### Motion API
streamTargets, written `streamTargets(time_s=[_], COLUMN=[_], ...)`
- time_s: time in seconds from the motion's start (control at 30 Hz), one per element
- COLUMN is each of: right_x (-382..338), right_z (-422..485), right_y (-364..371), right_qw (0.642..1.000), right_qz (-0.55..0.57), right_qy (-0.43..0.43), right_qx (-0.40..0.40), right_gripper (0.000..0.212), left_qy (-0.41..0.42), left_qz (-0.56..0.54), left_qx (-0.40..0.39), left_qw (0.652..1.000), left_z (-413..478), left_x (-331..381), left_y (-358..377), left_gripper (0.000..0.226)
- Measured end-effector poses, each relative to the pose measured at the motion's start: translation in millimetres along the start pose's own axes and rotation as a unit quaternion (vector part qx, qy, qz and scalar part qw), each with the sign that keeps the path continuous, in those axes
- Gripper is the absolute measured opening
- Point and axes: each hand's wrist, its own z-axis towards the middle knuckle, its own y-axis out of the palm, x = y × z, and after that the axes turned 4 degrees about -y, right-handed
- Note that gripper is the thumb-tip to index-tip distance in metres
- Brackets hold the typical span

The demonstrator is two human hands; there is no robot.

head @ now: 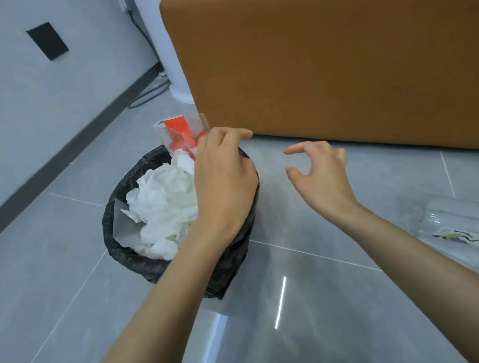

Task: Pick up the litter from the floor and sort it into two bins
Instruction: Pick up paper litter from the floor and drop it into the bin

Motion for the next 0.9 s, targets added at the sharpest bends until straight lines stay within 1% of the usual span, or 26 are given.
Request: streamTargets(time_s=[0.17,0.3,0.47,0.6,0.77,0.9], right_x=[51,91,135,161,188,202], right_z=[-10,-19,-31,-42,-51,-55], right_y=[-15,-31,-52,-68,-83,-90], right_qw=[0.998,0.993,0.985,0.977,0.973,0.977], right_qz=[-0.006,-0.026,-0.055,-0.062,-0.078,-0.093], right_qy=[0.066,0.114,0.166,0.204,0.215,0.191], right_qx=[-0.007,-0.007,-0.01,-0.017,-0.021,-0.021], right_gripper=[0.03,0.031,0.033,0.035,0.037,0.037], left_qy=[0.036,0.037,0.001,-0.002,-0.002,-0.002], left_qz=[-0.003,0.005,0.016,0.069,0.12,0.141], left_qx=[-0.089,-0.196,-0.339,-0.429,-0.495,-0.507], left_qw=[0.995,0.98,0.941,0.901,0.861,0.85], left_z=[-8,-15,-32,-46,-46,-38], left_x=[33,49,49,43,39,45], left_y=[37,82,144,186,230,258], left_gripper=[0.043,0.044,0.05,0.057,0.071,0.072])
